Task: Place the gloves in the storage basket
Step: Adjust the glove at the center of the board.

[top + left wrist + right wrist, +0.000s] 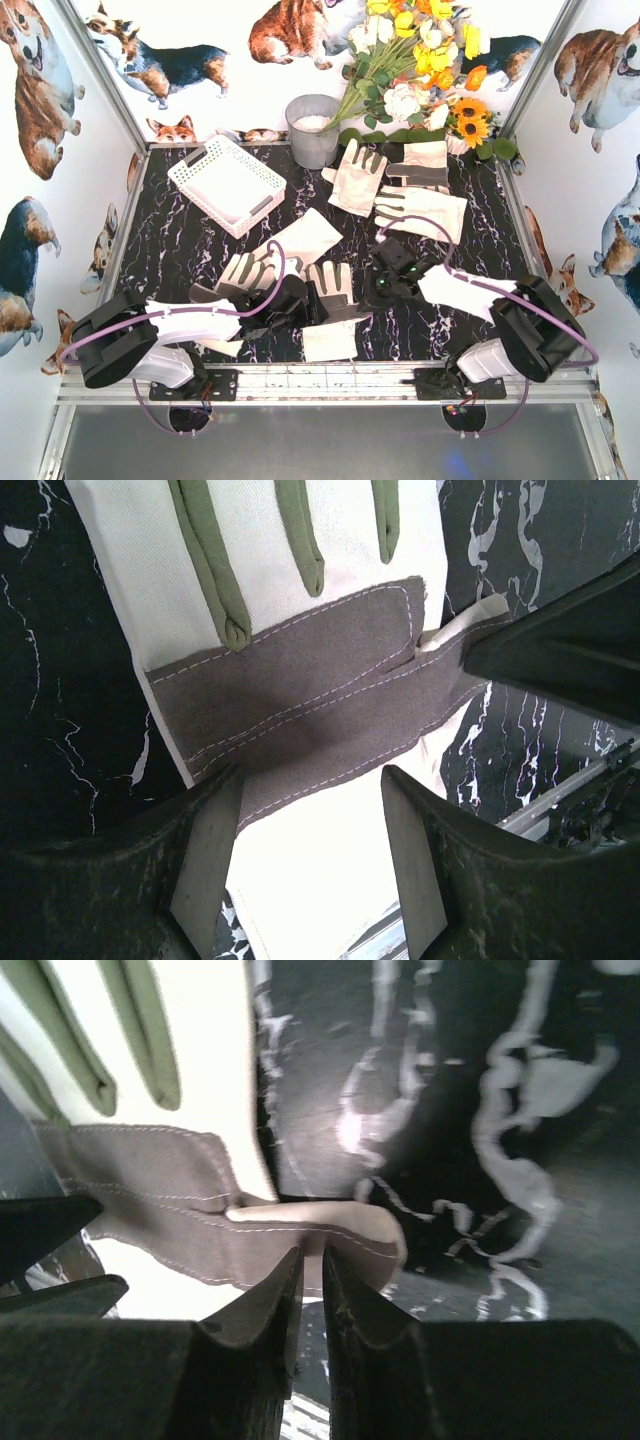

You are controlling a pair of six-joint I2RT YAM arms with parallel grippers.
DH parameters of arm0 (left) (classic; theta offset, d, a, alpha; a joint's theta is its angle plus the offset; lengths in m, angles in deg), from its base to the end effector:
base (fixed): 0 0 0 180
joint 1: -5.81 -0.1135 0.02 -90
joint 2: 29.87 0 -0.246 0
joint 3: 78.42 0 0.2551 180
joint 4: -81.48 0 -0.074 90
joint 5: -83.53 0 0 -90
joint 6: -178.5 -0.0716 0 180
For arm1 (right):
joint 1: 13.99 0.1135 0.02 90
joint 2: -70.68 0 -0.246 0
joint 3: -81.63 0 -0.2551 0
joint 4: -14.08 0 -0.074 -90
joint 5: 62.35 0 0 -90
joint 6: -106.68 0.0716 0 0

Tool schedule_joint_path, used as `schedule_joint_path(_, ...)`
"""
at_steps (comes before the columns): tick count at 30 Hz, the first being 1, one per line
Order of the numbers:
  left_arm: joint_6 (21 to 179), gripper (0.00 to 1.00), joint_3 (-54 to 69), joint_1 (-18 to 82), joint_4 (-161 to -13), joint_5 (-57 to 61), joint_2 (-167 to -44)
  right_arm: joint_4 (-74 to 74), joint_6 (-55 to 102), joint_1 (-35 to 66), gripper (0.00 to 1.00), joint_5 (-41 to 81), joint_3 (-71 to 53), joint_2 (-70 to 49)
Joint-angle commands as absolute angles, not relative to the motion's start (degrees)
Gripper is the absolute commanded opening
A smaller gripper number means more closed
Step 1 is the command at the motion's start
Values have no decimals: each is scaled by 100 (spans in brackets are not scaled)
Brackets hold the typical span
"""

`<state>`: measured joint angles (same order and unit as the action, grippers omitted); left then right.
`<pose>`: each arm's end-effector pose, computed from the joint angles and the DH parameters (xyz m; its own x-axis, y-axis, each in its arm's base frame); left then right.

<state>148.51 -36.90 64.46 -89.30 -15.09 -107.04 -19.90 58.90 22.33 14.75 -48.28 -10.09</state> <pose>0.1524 -0.2295 0.1025 -0.8669 -0.2229 -0.4458 0.0765 0.8243 -0.5610 0.2012 0.1678 0.0962 -0.9790 0.0933 -0.1814 0.0048 0.8994 0.4370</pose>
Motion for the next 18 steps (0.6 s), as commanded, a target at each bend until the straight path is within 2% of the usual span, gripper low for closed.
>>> schedule_joint_path(1,14743,53,-3717,6468,-8447,-1596,-10805,-2248,5684,1946,18,2110,-5078,-576)
schedule_joint_path(6,14629,54,-3494,6468,-8441,-1524,-11027,-2131,5674,1853,18,1843,-5136,-683)
schedule_joint_path(8,14572,57,-3367,6467,-8364,-1520,-10970,-2120,5667,1854,19,1749,-5108,-670)
schedule_joint_path(10,14498,65,-3170,6464,-8105,-1603,-10796,-2203,5666,1853,20,1680,-5039,-480)
schedule_joint_path(13,14349,73,-2745,6467,-7310,-1985,-10295,-2470,5620,1852,24,1649,-4882,-63)
schedule_joint_path(18,14556,71,-2292,6313,-5235,-3076,-9682,-2859,5546,1819,32,1595,-4710,601)
